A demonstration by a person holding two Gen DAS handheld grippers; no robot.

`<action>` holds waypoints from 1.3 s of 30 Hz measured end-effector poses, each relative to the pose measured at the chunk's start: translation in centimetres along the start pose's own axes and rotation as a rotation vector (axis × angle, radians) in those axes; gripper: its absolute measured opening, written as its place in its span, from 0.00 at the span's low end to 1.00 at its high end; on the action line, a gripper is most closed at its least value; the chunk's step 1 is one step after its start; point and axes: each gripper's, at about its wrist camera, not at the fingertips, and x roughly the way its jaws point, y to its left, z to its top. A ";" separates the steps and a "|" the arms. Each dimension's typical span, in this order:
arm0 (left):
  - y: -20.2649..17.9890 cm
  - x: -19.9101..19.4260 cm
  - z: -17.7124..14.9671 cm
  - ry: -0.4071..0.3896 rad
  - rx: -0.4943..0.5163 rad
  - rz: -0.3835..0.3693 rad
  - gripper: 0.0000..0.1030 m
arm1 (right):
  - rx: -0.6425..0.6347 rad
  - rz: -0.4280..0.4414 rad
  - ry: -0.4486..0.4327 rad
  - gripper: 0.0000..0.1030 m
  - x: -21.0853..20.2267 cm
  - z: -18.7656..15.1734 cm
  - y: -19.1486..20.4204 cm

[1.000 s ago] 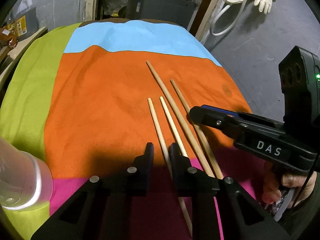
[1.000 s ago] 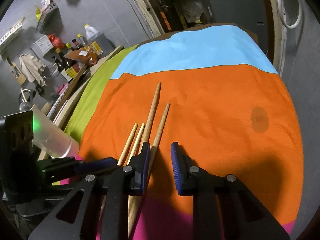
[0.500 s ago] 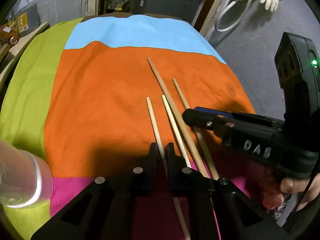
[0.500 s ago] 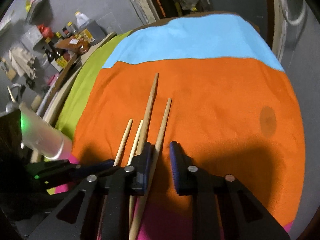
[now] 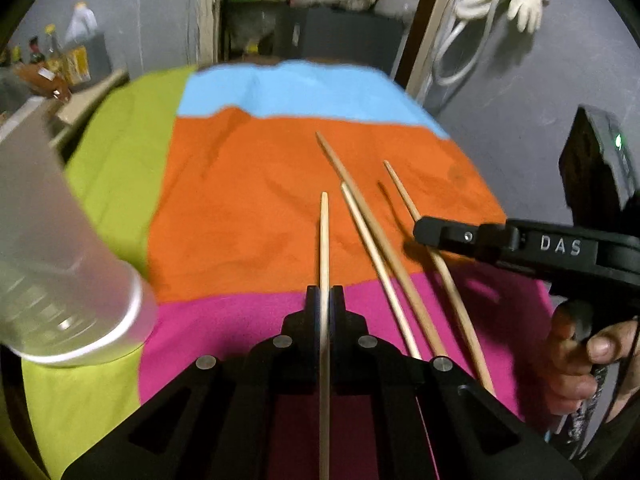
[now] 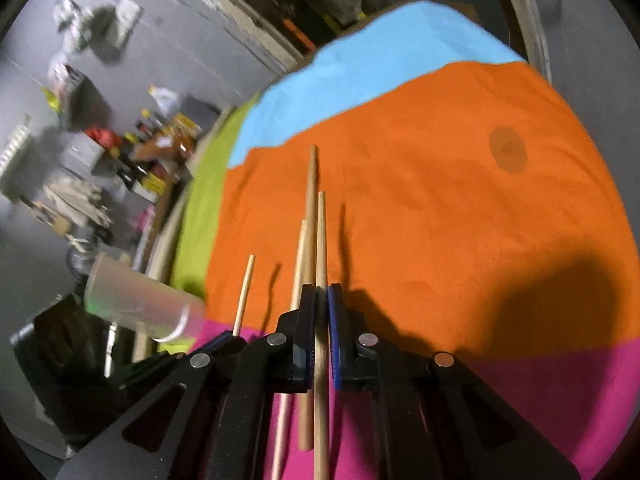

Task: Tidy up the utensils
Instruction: 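Grasp a chopstick with the left tool while the right tool grasps another chopstick, then lift both chopsticks up over the white holder with both tools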

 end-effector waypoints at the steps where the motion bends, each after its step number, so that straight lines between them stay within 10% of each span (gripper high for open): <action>1: 0.1 -0.8 -0.3 -0.037 -0.005 -0.010 0.02 | -0.010 0.012 -0.031 0.04 -0.6 -0.4 0.4; 20: 3.4 -12.5 -0.6 -0.599 -0.095 0.004 0.02 | -0.487 0.123 -0.651 0.04 -6.9 -6.8 11.4; 39: 17.3 -22.4 3.4 -0.837 -0.280 0.105 0.02 | -0.583 0.426 -0.828 0.04 -4.0 -2.2 23.8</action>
